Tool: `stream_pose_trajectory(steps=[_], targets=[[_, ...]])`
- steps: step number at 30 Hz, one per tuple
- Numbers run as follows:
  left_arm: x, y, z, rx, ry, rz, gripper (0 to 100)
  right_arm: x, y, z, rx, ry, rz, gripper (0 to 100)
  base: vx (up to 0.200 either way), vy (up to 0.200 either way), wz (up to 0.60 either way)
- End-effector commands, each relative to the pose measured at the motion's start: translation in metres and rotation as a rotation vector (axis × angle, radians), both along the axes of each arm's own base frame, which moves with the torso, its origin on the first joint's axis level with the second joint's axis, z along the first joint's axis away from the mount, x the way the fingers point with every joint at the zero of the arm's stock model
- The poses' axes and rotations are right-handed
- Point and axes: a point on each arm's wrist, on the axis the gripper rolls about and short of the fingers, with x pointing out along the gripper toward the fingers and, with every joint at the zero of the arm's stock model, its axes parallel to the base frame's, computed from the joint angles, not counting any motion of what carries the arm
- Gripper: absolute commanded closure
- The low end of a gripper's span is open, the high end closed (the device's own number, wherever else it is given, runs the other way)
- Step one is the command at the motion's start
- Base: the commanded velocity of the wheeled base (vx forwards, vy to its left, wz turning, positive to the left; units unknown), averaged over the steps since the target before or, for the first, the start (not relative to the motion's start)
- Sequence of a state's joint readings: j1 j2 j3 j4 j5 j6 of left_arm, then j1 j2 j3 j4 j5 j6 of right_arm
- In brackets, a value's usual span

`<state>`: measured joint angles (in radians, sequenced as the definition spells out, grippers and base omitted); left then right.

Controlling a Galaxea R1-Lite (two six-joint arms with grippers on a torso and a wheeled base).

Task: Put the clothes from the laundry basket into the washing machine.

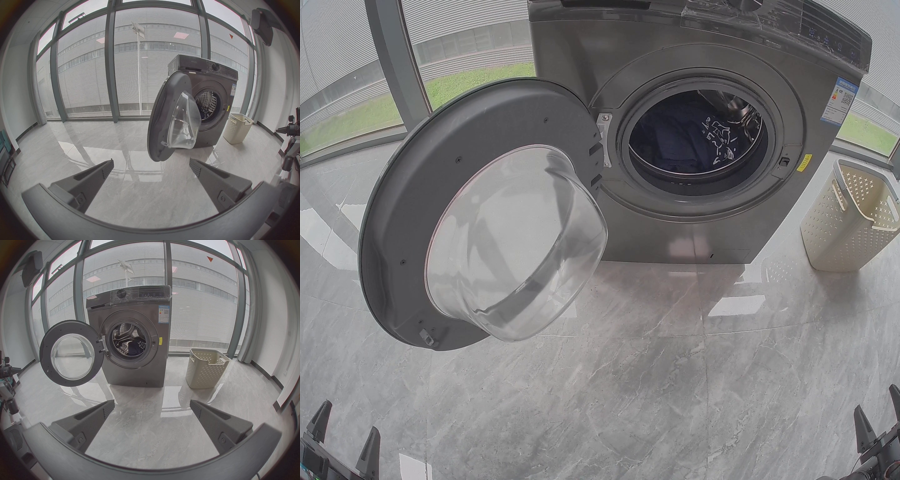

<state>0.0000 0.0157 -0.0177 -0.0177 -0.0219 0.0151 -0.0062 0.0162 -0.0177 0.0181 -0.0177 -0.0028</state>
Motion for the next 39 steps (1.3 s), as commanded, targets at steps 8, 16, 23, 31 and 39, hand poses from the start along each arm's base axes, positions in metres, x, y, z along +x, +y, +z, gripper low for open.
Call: stream_pose_trajectory(steps=[8,16,23,31,39], targets=[[0.034,-0.002,0.115,-0.016,-0.028,-0.106,0,0.0,0.0,-0.004,0.003,-0.003,-0.001,0,0.0,0.0,0.0],[0.087,-0.006,0.139,-0.027,0.055,-0.226,0,0.0,0.0,-0.004,0.001,-0.003,0.001,0,0.0,0.0,0.0],[0.123,-0.008,0.154,-0.029,0.07,-0.26,0,0.0,0.0,-0.003,0.0,-0.004,0.002,0,0.0,0.0,0.0],[0.144,-0.017,0.154,-0.028,0.078,-0.327,0,0.0,0.0,-0.003,0.0,-0.004,0.002,0,0.0,0.0,0.0],[0.145,-0.031,0.153,-0.034,0.094,-0.457,0,0.0,0.0,-0.003,0.0,-0.004,0.004,0,0.0,0.0,0.0]])
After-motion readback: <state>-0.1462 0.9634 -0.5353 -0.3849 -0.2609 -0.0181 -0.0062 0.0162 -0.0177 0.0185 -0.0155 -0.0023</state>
